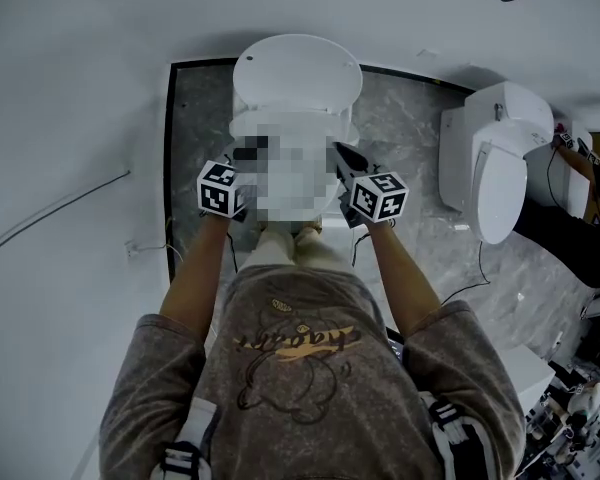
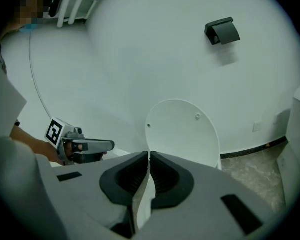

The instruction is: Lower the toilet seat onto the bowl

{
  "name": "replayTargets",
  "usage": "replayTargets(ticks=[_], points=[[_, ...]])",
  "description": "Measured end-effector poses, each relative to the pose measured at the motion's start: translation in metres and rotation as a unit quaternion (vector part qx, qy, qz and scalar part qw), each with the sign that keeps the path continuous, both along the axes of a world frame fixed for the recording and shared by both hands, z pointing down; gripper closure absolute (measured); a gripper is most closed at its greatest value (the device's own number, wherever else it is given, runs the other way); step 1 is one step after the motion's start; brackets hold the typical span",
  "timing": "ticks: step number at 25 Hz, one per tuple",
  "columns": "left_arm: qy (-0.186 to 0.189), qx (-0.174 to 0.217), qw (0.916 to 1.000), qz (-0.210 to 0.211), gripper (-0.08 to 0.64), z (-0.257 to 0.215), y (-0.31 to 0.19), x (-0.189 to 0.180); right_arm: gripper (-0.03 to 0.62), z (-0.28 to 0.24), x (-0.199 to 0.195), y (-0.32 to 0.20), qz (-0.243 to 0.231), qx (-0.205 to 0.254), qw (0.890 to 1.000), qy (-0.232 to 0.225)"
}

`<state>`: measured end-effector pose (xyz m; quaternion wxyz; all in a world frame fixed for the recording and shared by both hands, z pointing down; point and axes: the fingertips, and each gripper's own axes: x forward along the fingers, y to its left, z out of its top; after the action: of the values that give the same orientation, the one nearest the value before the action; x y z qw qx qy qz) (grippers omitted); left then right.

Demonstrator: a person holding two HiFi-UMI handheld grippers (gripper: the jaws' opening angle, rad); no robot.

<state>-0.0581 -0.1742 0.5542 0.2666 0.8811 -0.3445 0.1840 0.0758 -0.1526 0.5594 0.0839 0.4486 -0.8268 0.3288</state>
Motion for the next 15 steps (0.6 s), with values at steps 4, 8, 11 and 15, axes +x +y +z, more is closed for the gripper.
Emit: replayTargets(ticks=[4, 8, 11, 15], points=[[-0.006, -0.022, 0.9997, -0.001, 0.519, 0.01, 0.02, -0.004, 0.56, 0.009, -0.004, 0.02, -0.008, -0.008, 1.0, 0.022], [-0.017, -0.055, 0.9983, 0.01, 0.528, 0.023, 0.041, -0.005, 0.561, 0.022, -0.007, 0.04, -0.026, -0.03, 0.998, 0.04], [-0.025, -0.079, 0.9965, 0.015, 0.534, 0.038, 0.06, -0.009, 0.561, 0.035, -0.013, 0.059, -0.034, -0.05, 0.997, 0.042], [-0.043, -0.116, 0.992, 0.024, 0.538, 0.06, 0.085, -0.008, 0.561, 0.054, -0.02, 0.078, -0.047, -0.078, 0.995, 0.045]])
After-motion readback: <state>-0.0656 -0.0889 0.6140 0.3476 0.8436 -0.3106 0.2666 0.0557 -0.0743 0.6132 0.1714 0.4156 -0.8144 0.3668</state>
